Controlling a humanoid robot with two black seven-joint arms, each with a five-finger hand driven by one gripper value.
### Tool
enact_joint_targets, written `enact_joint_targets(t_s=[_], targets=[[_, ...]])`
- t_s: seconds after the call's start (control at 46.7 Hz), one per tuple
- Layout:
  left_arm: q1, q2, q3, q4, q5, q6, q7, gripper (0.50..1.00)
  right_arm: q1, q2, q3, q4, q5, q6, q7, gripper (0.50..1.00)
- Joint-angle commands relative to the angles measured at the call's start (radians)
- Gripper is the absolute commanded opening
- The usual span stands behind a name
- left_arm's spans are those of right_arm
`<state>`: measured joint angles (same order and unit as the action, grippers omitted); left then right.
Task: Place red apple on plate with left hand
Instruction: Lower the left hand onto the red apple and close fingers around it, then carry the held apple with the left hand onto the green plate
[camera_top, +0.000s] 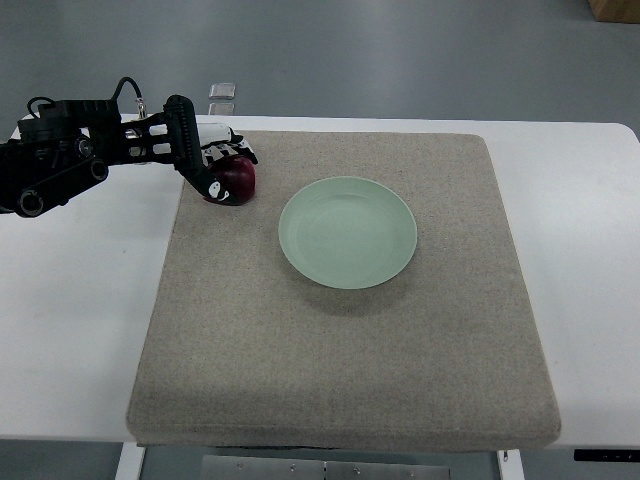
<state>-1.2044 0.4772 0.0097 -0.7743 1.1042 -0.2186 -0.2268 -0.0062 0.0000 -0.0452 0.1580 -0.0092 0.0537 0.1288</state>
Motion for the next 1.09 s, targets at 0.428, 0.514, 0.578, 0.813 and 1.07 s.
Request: enact_joint_targets(t_s=[0.428, 0.514, 0.578, 0.813, 1.07], targets=[[-0.043, -0.035, -0.011, -0.068, -0.007, 0.088, -0.042, 0.500, 0.000, 0.000, 0.001, 0.000, 0.000, 0.000, 0.000, 0.964], [-0.043, -0.037, -0.011, -0.108, -0.006, 0.099, -0.043, 0.500, 0.000, 0.000, 0.001, 0.000, 0.000, 0.000, 0.000, 0.964], [-0.044, -0.037, -0.011, -0.146, -0.006, 0.099, -0.043, 0.500, 0.000, 0.000, 0.001, 0.000, 0.000, 0.000, 0.000, 0.964], [-0.043, -0.040, -0.013, -0.253, 0.039, 0.102, -0.043, 0.500, 0.000, 0.000, 0.001, 0.000, 0.000, 0.000, 0.000, 0.964], [-0.030, -0.080, -0.013, -0.264, 0.046, 0.124, -0.043, 0.500, 0.000, 0.000, 0.001, 0.000, 0.000, 0.000, 0.000, 0.964]])
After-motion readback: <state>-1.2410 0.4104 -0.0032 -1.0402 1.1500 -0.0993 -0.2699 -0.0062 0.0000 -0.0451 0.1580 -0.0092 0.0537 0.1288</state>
